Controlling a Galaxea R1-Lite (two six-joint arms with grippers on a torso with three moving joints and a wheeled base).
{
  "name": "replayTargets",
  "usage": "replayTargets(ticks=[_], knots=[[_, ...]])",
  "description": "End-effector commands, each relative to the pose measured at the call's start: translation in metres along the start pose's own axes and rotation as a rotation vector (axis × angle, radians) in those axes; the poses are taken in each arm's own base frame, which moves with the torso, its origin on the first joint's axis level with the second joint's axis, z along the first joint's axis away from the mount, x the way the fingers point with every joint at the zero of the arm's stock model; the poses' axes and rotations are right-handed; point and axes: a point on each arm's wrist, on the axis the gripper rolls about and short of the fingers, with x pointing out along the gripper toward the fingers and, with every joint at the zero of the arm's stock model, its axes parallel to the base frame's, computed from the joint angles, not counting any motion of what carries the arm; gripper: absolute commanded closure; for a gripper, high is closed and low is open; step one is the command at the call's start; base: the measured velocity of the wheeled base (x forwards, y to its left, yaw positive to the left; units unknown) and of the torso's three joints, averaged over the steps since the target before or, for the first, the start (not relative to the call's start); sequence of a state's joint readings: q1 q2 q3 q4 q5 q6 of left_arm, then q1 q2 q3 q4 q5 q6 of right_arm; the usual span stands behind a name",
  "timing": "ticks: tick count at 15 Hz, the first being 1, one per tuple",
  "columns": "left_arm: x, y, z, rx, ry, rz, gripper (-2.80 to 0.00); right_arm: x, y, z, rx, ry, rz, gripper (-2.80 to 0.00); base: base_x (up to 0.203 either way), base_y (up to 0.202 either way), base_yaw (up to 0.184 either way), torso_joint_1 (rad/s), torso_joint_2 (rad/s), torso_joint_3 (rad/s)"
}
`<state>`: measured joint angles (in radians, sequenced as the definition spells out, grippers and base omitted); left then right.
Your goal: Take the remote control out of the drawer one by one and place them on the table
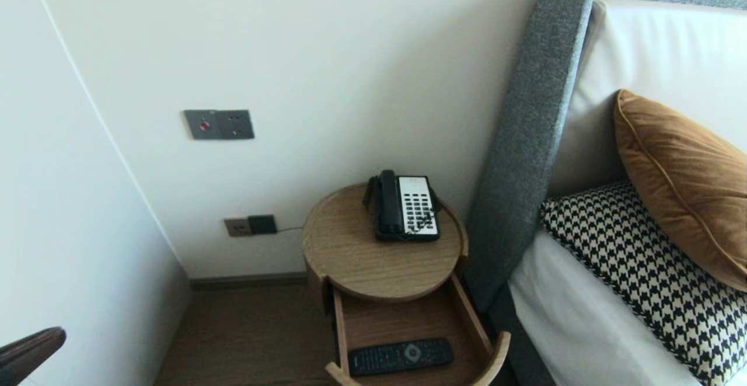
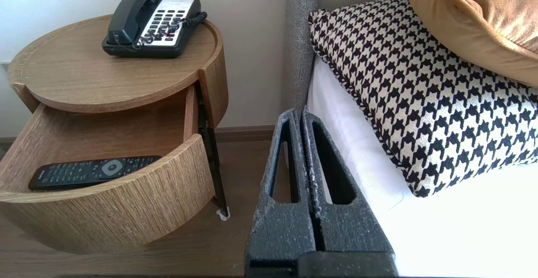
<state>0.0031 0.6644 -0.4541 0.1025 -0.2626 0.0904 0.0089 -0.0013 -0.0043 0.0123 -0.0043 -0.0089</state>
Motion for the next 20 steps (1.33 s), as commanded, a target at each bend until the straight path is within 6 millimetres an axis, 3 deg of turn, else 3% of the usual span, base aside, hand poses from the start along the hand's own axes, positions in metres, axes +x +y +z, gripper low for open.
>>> replayTargets(ticks=[1, 4, 7, 10, 15, 20], knots=[[0.065, 0.015, 0.025, -0.04, 0.216, -0.065, 0.0, 0.0, 0.0, 0.0, 0.0, -0.002, 0.0, 0.0, 0.0, 0.0, 0.0, 0.0, 0.0, 0.0], [0.11, -0.009, 0.051, 0.032, 0.281, -0.25, 0.0, 0.0, 0.0, 0.0, 0.0, -0.003, 0.0, 0.0, 0.0, 0.0, 0.0, 0.0, 0.0, 0.0], [0.147, -0.04, 0.06, 0.104, 0.349, -0.355, 0.0, 0.0, 0.0, 0.0, 0.0, -0.004, 0.0, 0.0, 0.0, 0.0, 0.0, 0.0, 0.0, 0.0], [0.181, -0.066, 0.055, 0.149, 0.429, -0.428, 0.0, 0.0, 0.0, 0.0, 0.0, -0.004, 0.0, 0.0, 0.0, 0.0, 0.0, 0.0, 0.0, 0.0], [0.223, -0.138, 0.049, 0.257, 0.487, -0.591, 0.0, 0.0, 0.0, 0.0, 0.0, -0.004, 0.0, 0.0, 0.0, 0.0, 0.0, 0.0, 0.0, 0.0], [0.245, -0.19, 0.015, 0.349, 0.579, -0.652, 0.0, 0.0, 0.0, 0.0, 0.0, -0.004, 0.0, 0.0, 0.0, 0.0, 0.0, 0.0, 0.0, 0.0]])
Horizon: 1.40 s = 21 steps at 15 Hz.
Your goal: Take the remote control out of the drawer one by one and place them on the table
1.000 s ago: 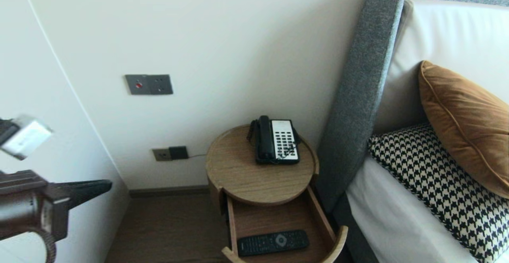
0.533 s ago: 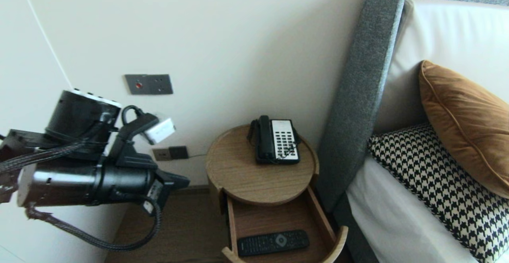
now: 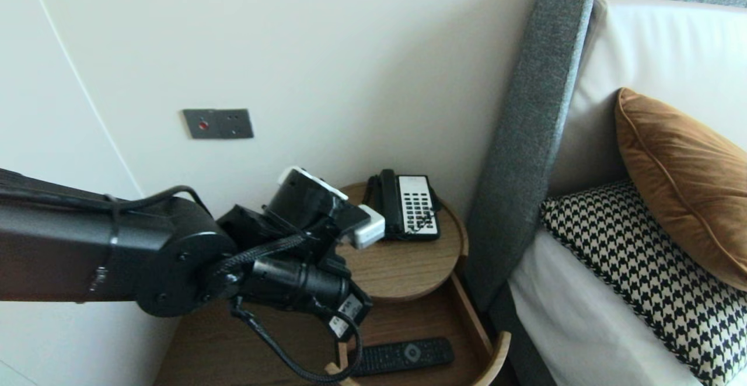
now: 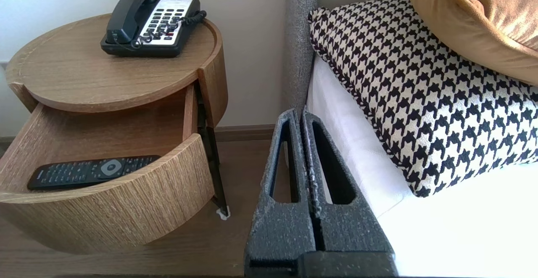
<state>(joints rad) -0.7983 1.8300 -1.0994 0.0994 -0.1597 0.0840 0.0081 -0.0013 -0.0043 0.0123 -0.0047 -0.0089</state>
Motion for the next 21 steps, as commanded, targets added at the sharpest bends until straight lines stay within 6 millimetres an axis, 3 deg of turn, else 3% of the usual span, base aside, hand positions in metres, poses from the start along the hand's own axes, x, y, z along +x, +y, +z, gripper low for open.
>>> replayTargets(ticks=[1, 14, 21], knots=[[0.035, -0.014, -0.008, 0.025, 0.079, -0.039, 0.0, 0.0, 0.0, 0.0, 0.0, -0.003, 0.001, 0.0, 0.0, 0.0, 0.0, 0.0, 0.0, 0.0], [0.121, -0.077, 0.005, 0.127, 0.023, 0.027, 0.0, 0.0, 0.0, 0.0, 0.0, -0.002, 0.001, 0.0, 0.0, 0.0, 0.0, 0.0, 0.0, 0.0], [0.147, -0.088, 0.0, 0.145, 0.044, 0.041, 0.0, 0.0, 0.0, 0.0, 0.0, -0.003, 0.001, 0.0, 0.0, 0.0, 0.0, 0.0, 0.0, 0.0]])
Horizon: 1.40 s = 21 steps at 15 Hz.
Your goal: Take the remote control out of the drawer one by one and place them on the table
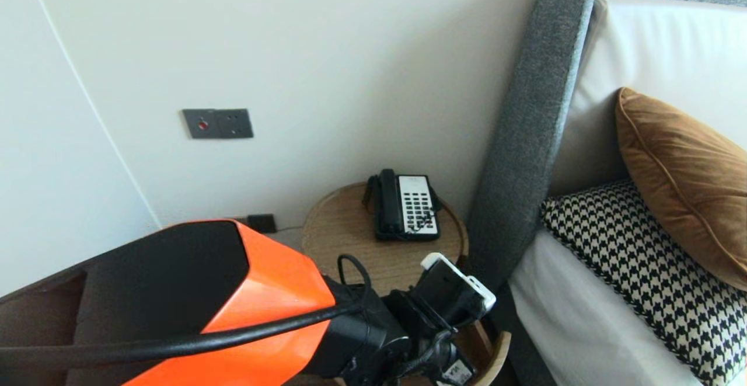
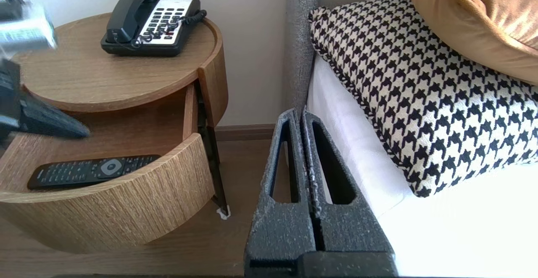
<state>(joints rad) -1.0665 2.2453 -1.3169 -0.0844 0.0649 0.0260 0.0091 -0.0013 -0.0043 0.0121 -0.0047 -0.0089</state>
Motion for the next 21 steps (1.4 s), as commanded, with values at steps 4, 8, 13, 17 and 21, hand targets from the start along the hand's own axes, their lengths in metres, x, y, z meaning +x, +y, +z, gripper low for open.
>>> replayTargets(ticks=[4, 8, 13, 17, 21], knots=[[0.016, -0.003, 0.003, -0.01, 0.002, 0.031, 0.0, 0.0, 0.0, 0.0, 0.0, -0.002, 0.0, 0.0, 0.0, 0.0, 0.0, 0.0, 0.0, 0.0], [0.03, 0.001, -0.005, -0.017, 0.03, 0.033, 0.0, 0.0, 0.0, 0.0, 0.0, -0.002, 0.0, 0.0, 0.0, 0.0, 0.0, 0.0, 0.0, 0.0], [0.057, 0.017, -0.008, -0.054, 0.051, 0.003, 0.0, 0.0, 0.0, 0.0, 0.0, -0.003, 0.0, 0.0, 0.0, 0.0, 0.0, 0.0, 0.0, 0.0], [0.064, 0.032, -0.014, -0.082, 0.073, -0.067, -2.8, 0.0, 0.0, 0.0, 0.0, 0.0, 0.0, 0.0, 0.0, 0.0, 0.0, 0.0, 0.0, 0.0], [0.07, 0.036, -0.02, -0.097, 0.088, -0.161, -2.8, 0.0, 0.0, 0.0, 0.0, -0.002, 0.0, 0.0, 0.0, 0.0, 0.0, 0.0, 0.0, 0.0]])
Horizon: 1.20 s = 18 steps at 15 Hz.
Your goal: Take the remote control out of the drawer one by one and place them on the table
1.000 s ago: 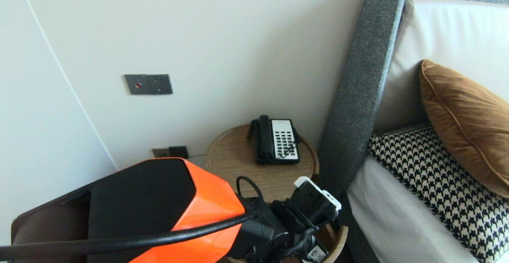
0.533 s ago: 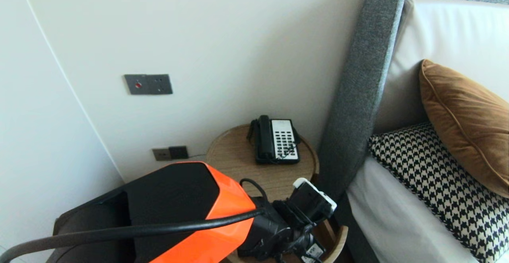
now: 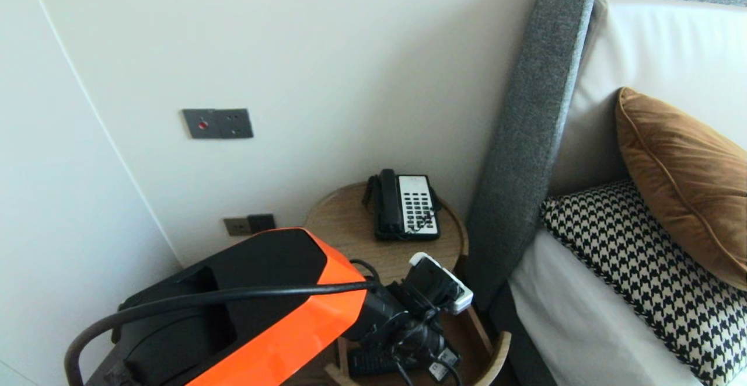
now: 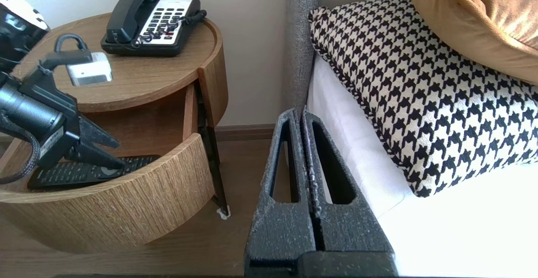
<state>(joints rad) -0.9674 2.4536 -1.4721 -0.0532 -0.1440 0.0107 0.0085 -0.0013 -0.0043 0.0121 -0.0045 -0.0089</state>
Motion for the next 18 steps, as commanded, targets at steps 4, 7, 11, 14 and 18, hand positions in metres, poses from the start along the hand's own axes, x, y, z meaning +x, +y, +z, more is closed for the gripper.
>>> replayTargets(ticks=[4, 7, 11, 14, 18], knots=[[0.023, 0.009, -0.006, -0.003, 0.013, 0.002, -2.8, 0.0, 0.0, 0.0, 0.0, -0.003, 0.001, 0.0, 0.0, 0.0, 0.0, 0.0, 0.0, 0.0], [0.024, 0.01, -0.008, 0.019, 0.025, 0.048, -2.8, 0.0, 0.0, 0.0, 0.0, -0.003, 0.001, 0.0, 0.0, 0.0, 0.0, 0.0, 0.0, 0.0], [0.031, 0.011, -0.012, 0.031, 0.037, 0.081, -2.8, 0.0, 0.0, 0.0, 0.0, -0.002, 0.001, 0.0, 0.0, 0.0, 0.0, 0.0, 0.0, 0.0], [0.032, 0.011, -0.013, 0.032, 0.046, 0.098, -2.8, 0.0, 0.0, 0.0, 0.0, -0.003, 0.001, 0.0, 0.0, 0.0, 0.0, 0.0, 0.0, 0.0], [0.033, 0.011, -0.016, 0.035, 0.062, 0.159, -2.8, 0.0, 0.0, 0.0, 0.0, -0.002, 0.001, 0.0, 0.0, 0.0, 0.0, 0.0, 0.0, 0.0]])
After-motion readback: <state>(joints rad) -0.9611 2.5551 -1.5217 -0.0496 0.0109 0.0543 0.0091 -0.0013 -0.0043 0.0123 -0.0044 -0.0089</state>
